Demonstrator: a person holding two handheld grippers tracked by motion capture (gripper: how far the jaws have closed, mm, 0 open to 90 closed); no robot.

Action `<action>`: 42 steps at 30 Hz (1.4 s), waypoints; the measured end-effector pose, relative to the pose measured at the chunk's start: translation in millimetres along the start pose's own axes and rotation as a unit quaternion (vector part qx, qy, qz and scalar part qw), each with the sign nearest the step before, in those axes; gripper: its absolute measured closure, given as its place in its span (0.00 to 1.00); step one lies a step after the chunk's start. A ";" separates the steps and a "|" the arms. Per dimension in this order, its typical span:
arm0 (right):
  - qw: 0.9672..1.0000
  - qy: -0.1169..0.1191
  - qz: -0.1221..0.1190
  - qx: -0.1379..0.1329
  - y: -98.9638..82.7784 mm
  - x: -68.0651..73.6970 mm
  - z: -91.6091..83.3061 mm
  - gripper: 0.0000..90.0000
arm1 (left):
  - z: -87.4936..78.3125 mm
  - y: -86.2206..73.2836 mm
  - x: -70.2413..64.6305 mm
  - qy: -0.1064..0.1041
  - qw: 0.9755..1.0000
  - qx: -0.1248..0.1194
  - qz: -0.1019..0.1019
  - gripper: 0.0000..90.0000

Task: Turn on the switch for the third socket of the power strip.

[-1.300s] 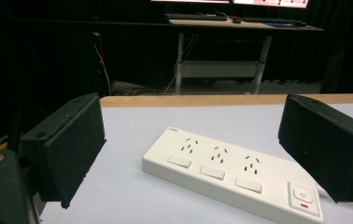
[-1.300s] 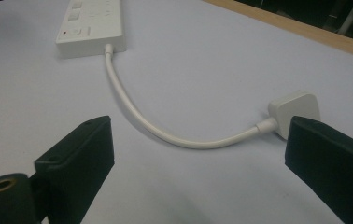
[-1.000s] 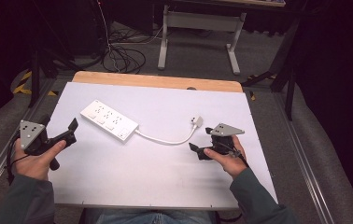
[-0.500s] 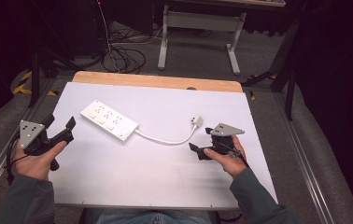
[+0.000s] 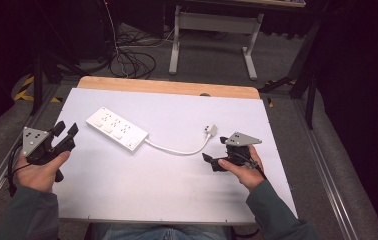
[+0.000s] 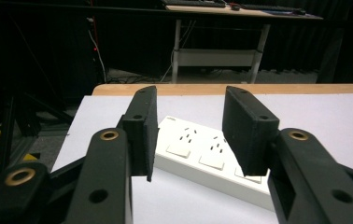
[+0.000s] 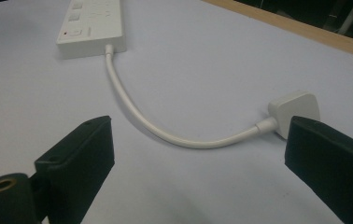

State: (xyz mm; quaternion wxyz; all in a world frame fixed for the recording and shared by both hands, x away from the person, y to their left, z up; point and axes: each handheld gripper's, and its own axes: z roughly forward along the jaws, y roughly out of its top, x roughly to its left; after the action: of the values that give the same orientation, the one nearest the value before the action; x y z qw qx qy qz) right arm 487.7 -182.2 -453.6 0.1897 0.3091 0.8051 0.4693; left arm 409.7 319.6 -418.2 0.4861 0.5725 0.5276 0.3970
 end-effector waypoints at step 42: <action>1.000 0.003 -0.001 0.003 -0.4 0.3 0.6 0.10 | 4.6 1.0 2.2 -0.021 1.000 0.018 0.011 1.00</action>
State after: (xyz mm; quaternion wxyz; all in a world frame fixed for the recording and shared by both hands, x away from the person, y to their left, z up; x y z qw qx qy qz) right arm 487.7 -181.8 -454.2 0.1867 0.3078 0.8075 0.4672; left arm 414.7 321.2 -418.3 0.4819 0.5951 0.5183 0.3808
